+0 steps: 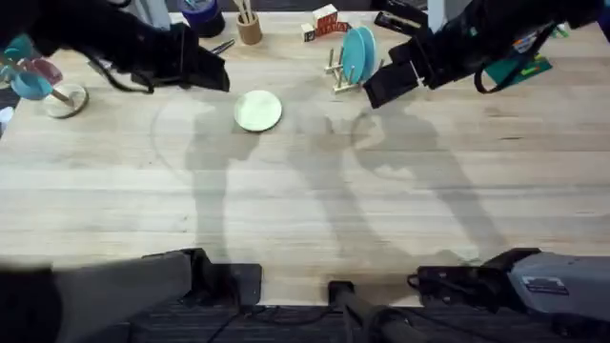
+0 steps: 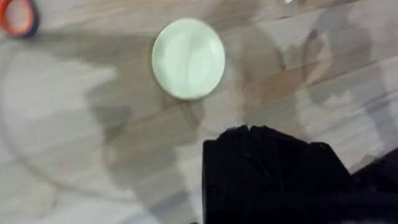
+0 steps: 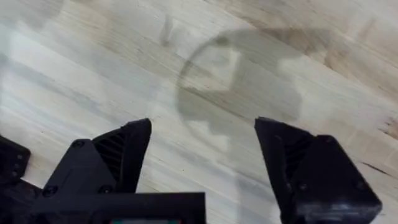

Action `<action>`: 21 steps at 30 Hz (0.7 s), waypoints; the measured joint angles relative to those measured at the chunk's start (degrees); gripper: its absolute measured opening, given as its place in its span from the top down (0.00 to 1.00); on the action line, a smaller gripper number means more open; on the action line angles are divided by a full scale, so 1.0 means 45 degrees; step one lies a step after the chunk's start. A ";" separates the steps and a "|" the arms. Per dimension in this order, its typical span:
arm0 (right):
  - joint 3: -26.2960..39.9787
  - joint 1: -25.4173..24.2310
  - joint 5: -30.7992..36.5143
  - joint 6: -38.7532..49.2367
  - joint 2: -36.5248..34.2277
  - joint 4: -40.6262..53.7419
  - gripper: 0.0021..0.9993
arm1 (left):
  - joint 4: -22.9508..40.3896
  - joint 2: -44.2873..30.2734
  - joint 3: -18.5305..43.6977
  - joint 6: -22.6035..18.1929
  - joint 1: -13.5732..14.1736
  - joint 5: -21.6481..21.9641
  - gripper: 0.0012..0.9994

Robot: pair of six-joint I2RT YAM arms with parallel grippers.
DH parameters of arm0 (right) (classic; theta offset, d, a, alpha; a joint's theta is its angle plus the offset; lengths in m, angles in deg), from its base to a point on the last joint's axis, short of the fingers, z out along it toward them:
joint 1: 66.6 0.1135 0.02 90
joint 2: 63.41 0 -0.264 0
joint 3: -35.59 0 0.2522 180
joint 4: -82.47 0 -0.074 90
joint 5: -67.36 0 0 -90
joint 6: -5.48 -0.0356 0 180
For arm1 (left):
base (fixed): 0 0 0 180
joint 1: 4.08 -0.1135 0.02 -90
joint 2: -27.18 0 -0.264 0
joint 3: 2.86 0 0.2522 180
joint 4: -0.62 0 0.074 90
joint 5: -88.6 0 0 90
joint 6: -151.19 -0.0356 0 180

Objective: Pick up the plates from the table one by one and place each into a slot on the dish rack.

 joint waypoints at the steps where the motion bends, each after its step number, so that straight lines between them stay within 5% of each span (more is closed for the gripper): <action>1: 0.0000 0.0000 -0.0003 0.0000 -0.0003 0.0000 0.00 | -0.0031 -0.0396 0.0162 -0.0229 -0.0114 -0.0298 0.96; 11: 0.0000 0.0000 -0.0003 -0.0049 -0.0003 0.0000 0.00 | -0.0422 -0.3230 0.0479 -0.2381 -0.0957 -0.2667 0.96; 21: 0.0000 0.0000 -0.0003 -0.0180 -0.0003 0.0000 0.00 | -0.1527 -0.4875 0.0479 -0.2886 -0.1193 -0.3295 0.96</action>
